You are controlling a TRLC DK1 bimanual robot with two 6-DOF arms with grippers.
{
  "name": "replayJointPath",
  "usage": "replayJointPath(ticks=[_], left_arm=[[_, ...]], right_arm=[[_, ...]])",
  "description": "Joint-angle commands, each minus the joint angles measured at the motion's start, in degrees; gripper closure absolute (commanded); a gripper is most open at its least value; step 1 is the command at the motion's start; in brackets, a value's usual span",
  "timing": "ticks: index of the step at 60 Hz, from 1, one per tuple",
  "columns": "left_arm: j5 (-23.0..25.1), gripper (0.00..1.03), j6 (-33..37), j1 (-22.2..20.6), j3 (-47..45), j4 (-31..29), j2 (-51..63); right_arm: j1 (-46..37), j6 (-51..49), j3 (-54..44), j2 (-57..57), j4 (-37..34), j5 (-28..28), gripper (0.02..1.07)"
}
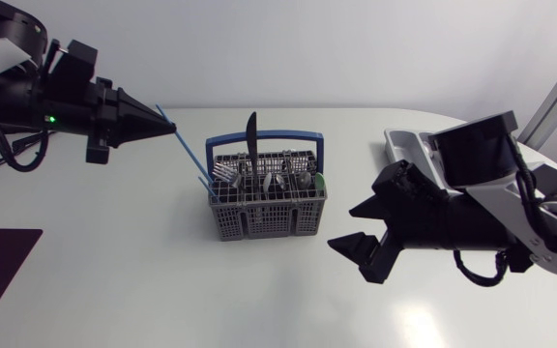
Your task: Unload the cutlery basket into the drawer organizer.
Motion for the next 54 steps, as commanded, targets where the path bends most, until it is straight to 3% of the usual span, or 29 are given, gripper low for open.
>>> replayJointPath(ticks=[1,9,15,25,33,44,54], left_arm=[[0.5,0.97,1.9,1.4,2.8,-2.0,-2.5],[1.6,0.97,2.9,3.7,4.8,-5.7,-6.1],[5.2,0.97,2.1,5.2,6.9,-9.1,-7.7],[9.9,0.97,0.6,4.4,8.0,-13.6,-8.8],[12.1,0.97,0.5,-0.8,6.2,-17.4,-7.5],[12.2,0.97,0.7,-10.4,2.1,-18.2,-4.2],[12.2,0.97,1.0,-15.6,1.1,-17.8,-2.0]], right_arm=[[0.9,1.2,1.6,-2.0,-1.5,0.3,0.15],[2.6,1.2,2.0,-5.0,-2.3,0.1,0.14],[3.8,1.9,3.0,-6.0,-2.5,0.2,0.14],[5.9,3.0,5.3,-6.8,-2.8,0.1,0.14],[9.1,4.2,8.0,-6.3,-3.8,-0.2,0.14],[10.9,4.3,9.8,-3.3,-4.6,-3.3,0.14],[10.5,4.3,10.3,-1.2,-4.7,-5.5,0.14]])
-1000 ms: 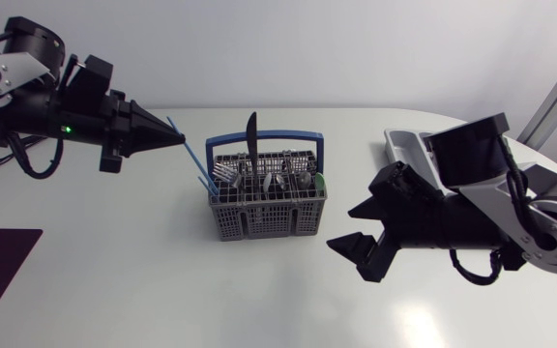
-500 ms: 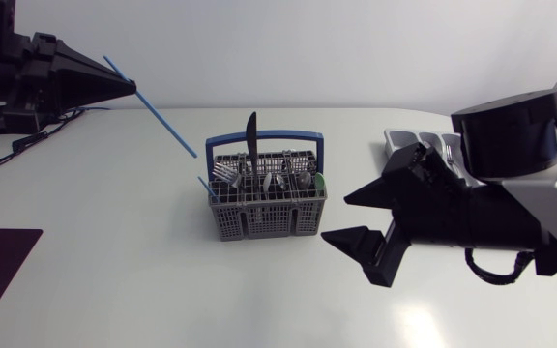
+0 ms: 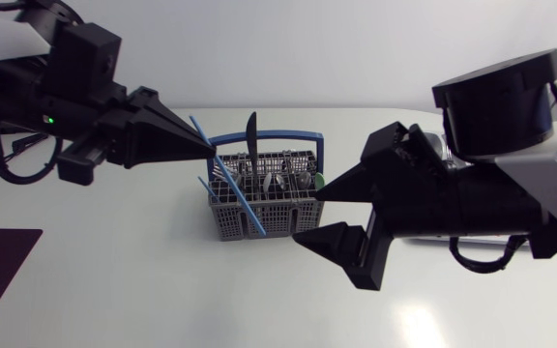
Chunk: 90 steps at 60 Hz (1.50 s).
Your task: Unload the cutlery basket into the drawer organizer.
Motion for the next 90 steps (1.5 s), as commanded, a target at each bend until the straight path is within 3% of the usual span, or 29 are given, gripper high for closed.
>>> replayJointPath(ticks=[1,13,29,40,50,68,77,90], left_arm=[[1.3,0.97,0.1,-2.3,-1.1,-0.6,2.0],[1.3,0.97,-0.5,-7.9,0.3,-0.6,6.4],[2.7,0.97,-3.4,-11.3,4.6,-0.4,11.3],[2.6,0.97,-5.2,-13.1,6.8,0.6,13.0],[2.6,0.97,-6.8,-14.2,7.7,2.4,14.2],[2.4,0.97,-7.1,-14.0,7.3,4.2,15.5],[1.9,0.97,-7.0,-13.2,6.6,4.9,15.5],[1.3,0.97,-7.2,-12.5,7.1,5.7,15.7]], right_arm=[[-0.1,1.2,1.3,1.7,-0.8,-1.2,0.14],[-2.1,1.4,1.6,4.5,0.5,-3.6,0.15],[-4.5,2.0,3.0,5.9,0.3,-8.2,0.25],[-4.2,2.1,2.2,6.0,-0.3,-8.3,0.25],[-4.0,2.2,1.1,6.5,-0.3,-8.5,0.45],[-5.3,2.6,0.6,5.3,-0.7,-8.5,0.44],[-6.0,2.6,0.8,4.2,-2.1,-8.6,0.29],[-5.7,3.4,0.9,2.7,-3.3,-9.2,0.27]])
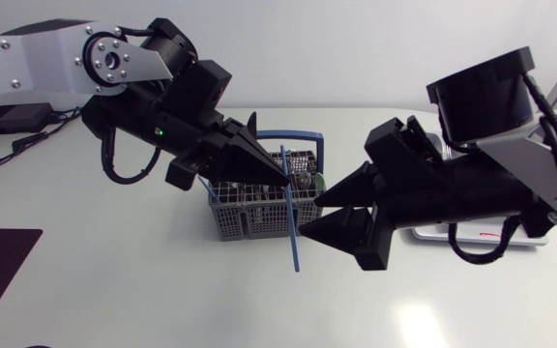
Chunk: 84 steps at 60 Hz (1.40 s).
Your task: Unload the cutlery basket into the drawer organizer.
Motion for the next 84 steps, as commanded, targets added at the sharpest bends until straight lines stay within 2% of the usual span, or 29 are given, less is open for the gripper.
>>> replayJointPath(ticks=[1,23,39,50,64,74,84], left_arm=[[0.4,0.97,-0.5,0.4,1.1,0.2,1.4],[0.4,0.97,-3.1,-1.2,1.9,2.4,1.7],[0.4,0.97,-3.1,-1.1,1.7,2.4,1.6],[0.4,0.97,-3.1,-1.1,1.8,2.4,1.6],[0.4,0.97,-3.1,-1.2,1.8,2.4,1.6],[0.4,0.97,-3.1,-1.0,1.9,2.4,1.4],[0.4,0.97,-3.1,-1.0,1.7,2.4,1.3]], right_arm=[[0.1,1.5,-0.8,-0.8,-0.9,-0.9,0.27],[1.7,1.7,0.2,2.6,0.2,-0.9,0.28],[2.5,2.0,0.5,4.3,0.9,-0.9,0.58],[3.2,1.9,0.6,4.7,0.8,-0.9,0.87],[4.1,1.6,0.7,5.6,0.6,-1.1,0.92],[4.3,1.7,0.9,5.6,0.0,-0.9,1.0],[4.3,1.5,0.5,5.3,-0.6,-0.9,1.01]])
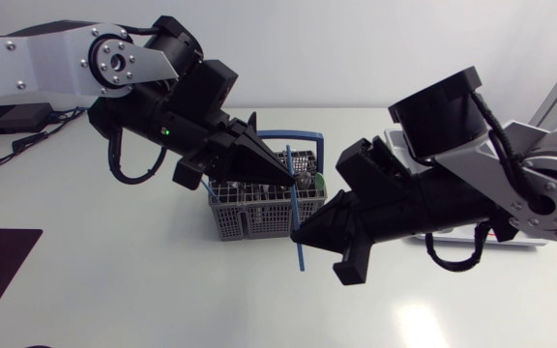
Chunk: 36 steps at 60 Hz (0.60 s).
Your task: Unload the cutlery basket into the drawer organizer.
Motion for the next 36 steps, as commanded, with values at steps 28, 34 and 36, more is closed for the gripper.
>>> replayJointPath(ticks=[28,34,36], left_arm=[[-0.2,0.2,-16.8,11.3,7.5,12.2,-6.3],[-0.3,0.17,-17.9,17.8,9.7,12.5,-8.7],[-0.4,0.17,-17.8,19.5,9.6,12.6,-9.7]], right_arm=[[-2.4,-2.1,-1.0,-2.6,-5.7,0.1,1.01],[-8.9,-4.0,-0.8,-3.7,-7.8,0.0,1.01],[-11.4,-4.8,-0.6,-3.7,-8.5,-0.3,1.01]])
